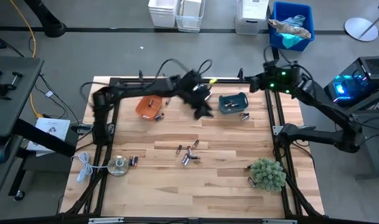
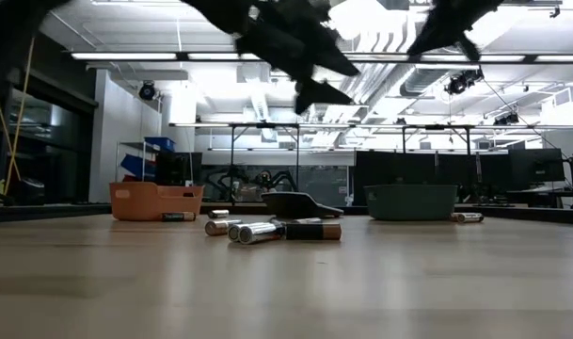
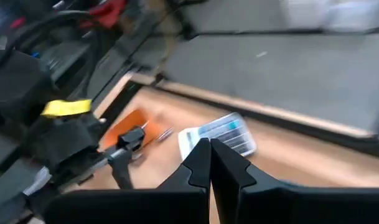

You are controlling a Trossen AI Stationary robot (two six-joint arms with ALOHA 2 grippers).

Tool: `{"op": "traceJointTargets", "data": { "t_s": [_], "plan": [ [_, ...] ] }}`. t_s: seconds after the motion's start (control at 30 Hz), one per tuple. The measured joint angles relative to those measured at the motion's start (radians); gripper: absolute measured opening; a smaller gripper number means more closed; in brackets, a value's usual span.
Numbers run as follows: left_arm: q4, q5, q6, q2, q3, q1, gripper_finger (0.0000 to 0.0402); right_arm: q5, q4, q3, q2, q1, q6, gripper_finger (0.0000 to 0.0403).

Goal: Sort batteries
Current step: Put the golden battery into the blue bin

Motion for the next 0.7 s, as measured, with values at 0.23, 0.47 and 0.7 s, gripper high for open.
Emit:
{"op": "traceJointTargets", "data": {
  "t_s": [0.23,0.47,0.7],
  "plan": [
    [0.305,-0.422,-0.108,-0.304,-0.534,-0.165,0.0216,-0.017,0.009,-0.045,0.072,0.089,-0.025,0.0],
    [0.085,-0.57,-0.187,-0.075,-0.371,-0.299,0.0199,0.001,0.035,-0.046,0.132,0.107,-0.025,0.0],
    [-0.227,-0.672,-0.299,0.139,-0.096,-0.335,0.0186,0.005,0.051,-0.046,0.152,0.107,-0.023,0.0]
  ]
}}
